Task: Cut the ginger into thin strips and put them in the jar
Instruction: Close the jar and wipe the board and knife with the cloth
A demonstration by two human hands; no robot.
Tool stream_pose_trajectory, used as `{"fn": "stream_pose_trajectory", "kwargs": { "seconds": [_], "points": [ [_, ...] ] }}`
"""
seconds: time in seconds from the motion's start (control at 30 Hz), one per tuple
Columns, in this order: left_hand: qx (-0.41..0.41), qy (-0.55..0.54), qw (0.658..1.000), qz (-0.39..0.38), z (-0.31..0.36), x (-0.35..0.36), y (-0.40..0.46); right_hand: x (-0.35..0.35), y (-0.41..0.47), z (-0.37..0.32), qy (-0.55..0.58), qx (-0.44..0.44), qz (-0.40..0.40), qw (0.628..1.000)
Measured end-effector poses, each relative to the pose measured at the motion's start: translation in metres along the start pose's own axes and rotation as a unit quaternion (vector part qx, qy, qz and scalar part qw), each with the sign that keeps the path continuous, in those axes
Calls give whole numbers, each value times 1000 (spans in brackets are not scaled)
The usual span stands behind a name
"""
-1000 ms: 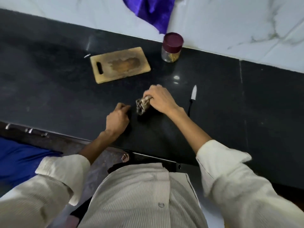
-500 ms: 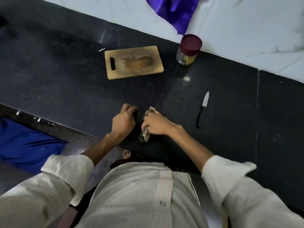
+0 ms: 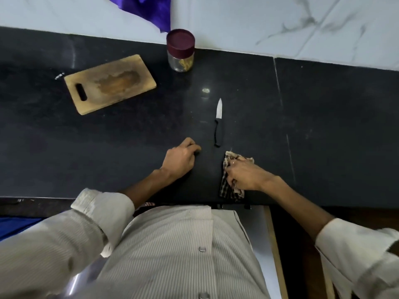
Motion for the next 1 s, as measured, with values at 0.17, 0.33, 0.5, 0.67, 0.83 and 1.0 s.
{"fn": "stream_pose_trajectory", "kwargs": {
  "seconds": [0.17, 0.33, 0.5, 0.67, 0.83, 1.0],
  "points": [
    [-7, -5, 1000, -3, -1, 2, 0, -4, -5, 18, 58, 58, 26, 996],
    [-57, 6, 998, 15, -14, -17, 8, -69, 18, 18, 123, 46, 148, 980],
    [-132, 23, 990, 47, -31, -45, 24, -121, 86, 11, 207, 47, 243, 946],
    [-181, 33, 981, 57, -47, -68, 39, -138, 146, 11, 309, 131, 250, 908],
    [-195, 34, 979, 52, -58, -79, 59, -146, 154, 58, 294, 254, 307, 869],
    [-158, 12, 987, 30, -56, -85, 106, -176, 132, 118, 380, 270, 384, 797]
  ]
}}
Point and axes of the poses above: each hand's wrist, its own y-axis towards the middle knuckle, its own x-axis out of the palm, z = x × y, the point moved 1 cm from there along y, towards the middle knuckle, and after that the axes turned 3 degrees about z, right-handed, at the moved point
